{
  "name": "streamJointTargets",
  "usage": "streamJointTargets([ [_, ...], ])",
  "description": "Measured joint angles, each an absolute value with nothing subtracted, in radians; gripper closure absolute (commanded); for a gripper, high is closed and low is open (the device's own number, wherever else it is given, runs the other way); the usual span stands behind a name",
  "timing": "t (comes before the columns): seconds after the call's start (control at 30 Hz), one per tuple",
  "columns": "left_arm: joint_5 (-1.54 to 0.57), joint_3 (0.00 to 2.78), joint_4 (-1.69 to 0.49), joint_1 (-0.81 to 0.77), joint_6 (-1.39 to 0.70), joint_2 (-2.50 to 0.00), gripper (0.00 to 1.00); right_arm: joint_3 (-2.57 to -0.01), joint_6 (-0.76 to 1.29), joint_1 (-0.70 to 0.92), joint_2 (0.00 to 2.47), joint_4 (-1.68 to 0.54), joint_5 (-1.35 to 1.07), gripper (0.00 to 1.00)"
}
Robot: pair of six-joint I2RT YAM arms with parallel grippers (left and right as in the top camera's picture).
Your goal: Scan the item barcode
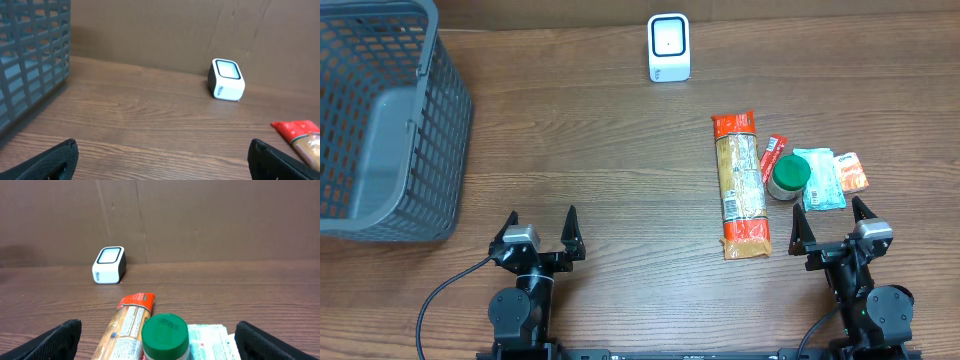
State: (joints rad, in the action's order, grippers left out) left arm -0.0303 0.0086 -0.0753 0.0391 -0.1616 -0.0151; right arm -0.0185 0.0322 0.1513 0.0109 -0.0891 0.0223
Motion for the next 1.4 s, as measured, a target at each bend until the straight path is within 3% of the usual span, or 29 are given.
streamJointTargets([
  [1.4,-0.03,0.009,-0.075,0.039,-0.1,-0.015,0.0,-0.019,0.032,0.151,0.011,-0.089,0.022,0.0],
])
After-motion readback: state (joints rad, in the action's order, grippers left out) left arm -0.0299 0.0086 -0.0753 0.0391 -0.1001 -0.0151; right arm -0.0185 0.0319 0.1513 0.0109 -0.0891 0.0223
